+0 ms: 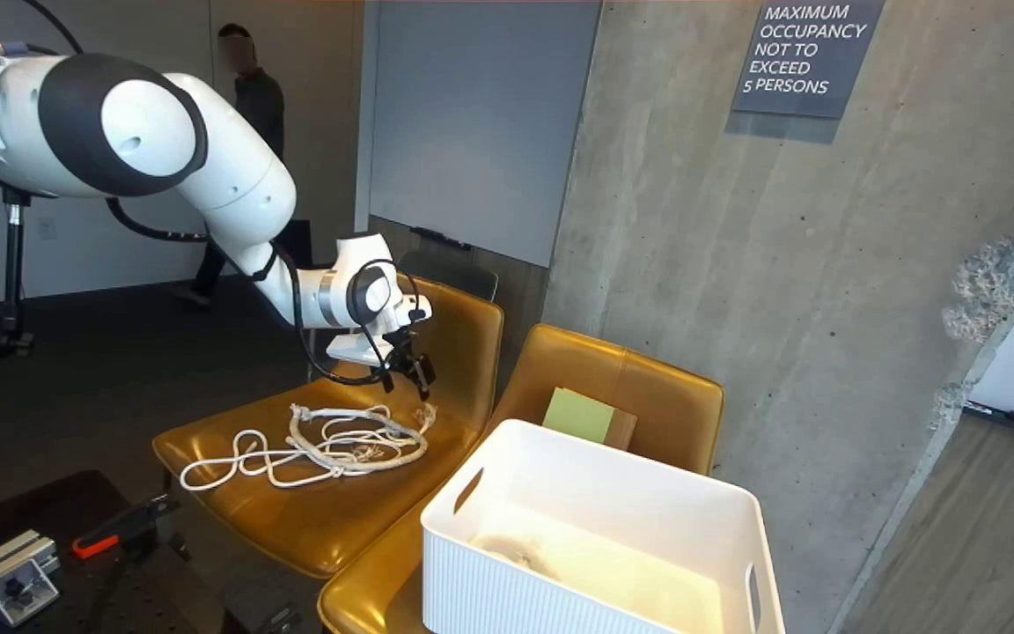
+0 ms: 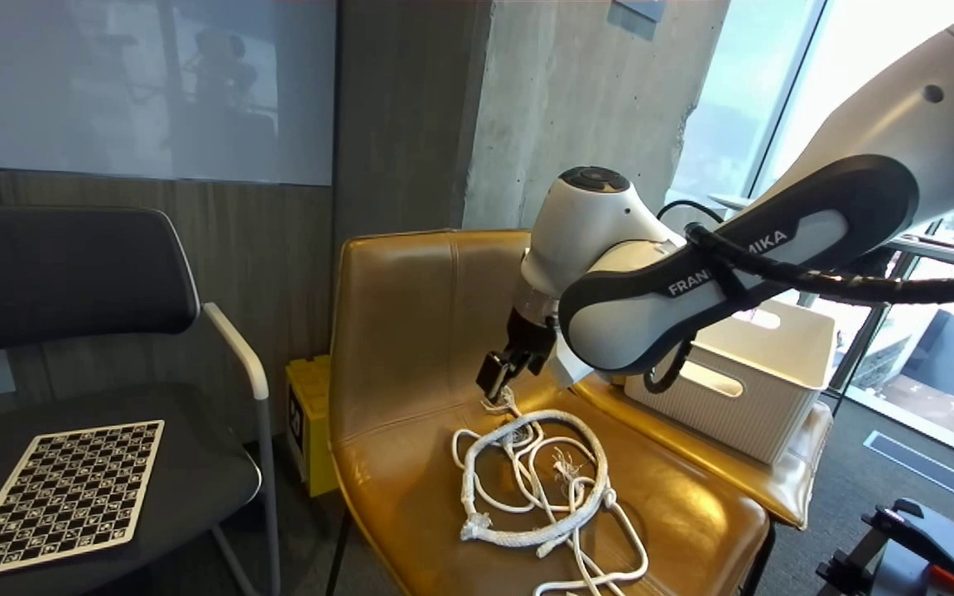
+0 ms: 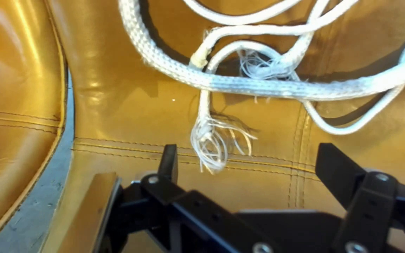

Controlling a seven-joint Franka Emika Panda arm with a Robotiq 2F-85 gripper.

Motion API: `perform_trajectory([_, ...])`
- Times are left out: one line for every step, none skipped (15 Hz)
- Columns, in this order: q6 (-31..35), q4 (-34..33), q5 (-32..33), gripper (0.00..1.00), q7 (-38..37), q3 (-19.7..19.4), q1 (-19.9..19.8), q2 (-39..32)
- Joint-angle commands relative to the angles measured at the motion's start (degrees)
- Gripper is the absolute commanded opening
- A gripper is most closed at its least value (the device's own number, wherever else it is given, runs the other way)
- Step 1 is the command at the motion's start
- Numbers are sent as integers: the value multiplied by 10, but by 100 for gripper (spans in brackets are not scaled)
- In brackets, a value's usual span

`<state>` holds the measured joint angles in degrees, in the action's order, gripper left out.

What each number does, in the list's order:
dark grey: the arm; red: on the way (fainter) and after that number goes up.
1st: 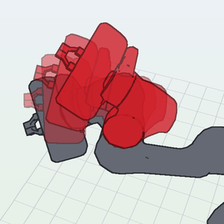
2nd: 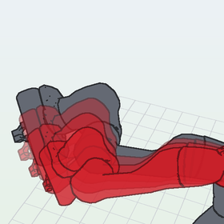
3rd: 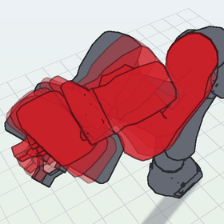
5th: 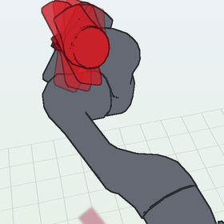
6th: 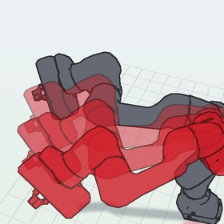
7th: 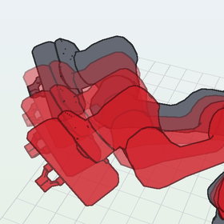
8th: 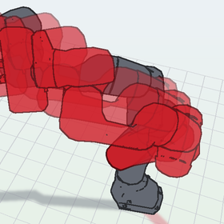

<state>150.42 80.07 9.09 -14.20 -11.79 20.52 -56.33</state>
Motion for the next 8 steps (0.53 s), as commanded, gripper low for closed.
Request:
perform_trajectory([-9,21,26,100,-11,-15,-12,21])
perform_trajectory([-11,21,27,100,-10,-17,-18,19])
perform_trajectory([-12,21,27,100,-12,-21,-21,15])
perform_trajectory([-12,29,28,100,-16,-24,-23,14])
perform_trajectory([-11,41,29,100,-19,-26,-23,15])
perform_trajectory([-8,54,29,100,-21,-28,-24,17])
perform_trajectory([-5,69,29,100,-25,-31,-22,19])
perform_trajectory([-2,81,30,100,-29,-35,-21,19])
